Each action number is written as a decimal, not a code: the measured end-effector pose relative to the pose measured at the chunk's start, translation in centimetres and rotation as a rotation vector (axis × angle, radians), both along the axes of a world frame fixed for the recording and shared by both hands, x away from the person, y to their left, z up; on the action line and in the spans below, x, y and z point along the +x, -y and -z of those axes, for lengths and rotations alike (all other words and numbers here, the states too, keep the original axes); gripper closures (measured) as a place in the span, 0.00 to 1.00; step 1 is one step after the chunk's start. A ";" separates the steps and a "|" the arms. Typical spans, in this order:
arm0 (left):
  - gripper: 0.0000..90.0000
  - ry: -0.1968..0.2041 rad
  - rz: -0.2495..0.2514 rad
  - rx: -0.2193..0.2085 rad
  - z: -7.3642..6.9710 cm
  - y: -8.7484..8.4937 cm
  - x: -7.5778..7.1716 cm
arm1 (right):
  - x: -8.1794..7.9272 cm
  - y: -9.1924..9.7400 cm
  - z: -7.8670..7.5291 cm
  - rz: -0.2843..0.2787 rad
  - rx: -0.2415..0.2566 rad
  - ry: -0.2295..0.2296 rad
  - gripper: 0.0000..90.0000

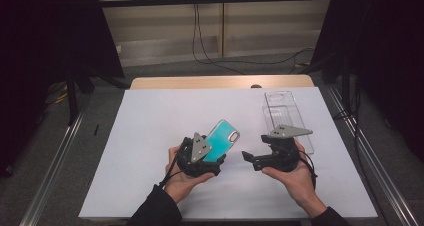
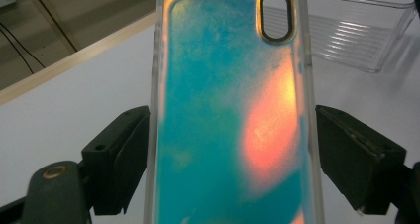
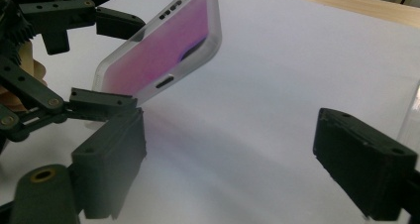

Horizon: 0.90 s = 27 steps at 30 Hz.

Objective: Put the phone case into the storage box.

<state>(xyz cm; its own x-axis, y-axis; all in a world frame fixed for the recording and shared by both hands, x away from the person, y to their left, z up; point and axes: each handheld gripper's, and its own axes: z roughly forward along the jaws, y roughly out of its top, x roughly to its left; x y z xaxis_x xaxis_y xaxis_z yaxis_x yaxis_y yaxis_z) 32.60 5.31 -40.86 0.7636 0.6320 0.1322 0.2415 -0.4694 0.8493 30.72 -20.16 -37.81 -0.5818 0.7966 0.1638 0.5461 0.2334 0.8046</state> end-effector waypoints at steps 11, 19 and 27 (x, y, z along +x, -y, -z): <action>0.19 0.040 -0.002 -0.013 -0.4 1.8 0.9 | 1.0 -0.2 -0.6 0.033 0.034 -0.005 0.41; 0.19 0.046 -0.004 -0.010 -0.2 2.3 0.9 | 2.1 -0.2 -0.5 0.035 0.052 -0.069 0.54; 0.19 0.050 0.001 -0.001 0.0 2.5 0.8 | 2.8 -0.5 -0.8 0.043 0.091 -0.106 0.68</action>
<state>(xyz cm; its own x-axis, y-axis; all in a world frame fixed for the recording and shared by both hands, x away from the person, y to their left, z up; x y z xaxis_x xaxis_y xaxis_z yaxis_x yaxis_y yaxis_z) 33.38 2.86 -40.90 0.7568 0.6311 0.1701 0.1978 -0.4692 0.8606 33.52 -19.64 -37.05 -0.5229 0.7994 0.2958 0.6374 0.1363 0.7584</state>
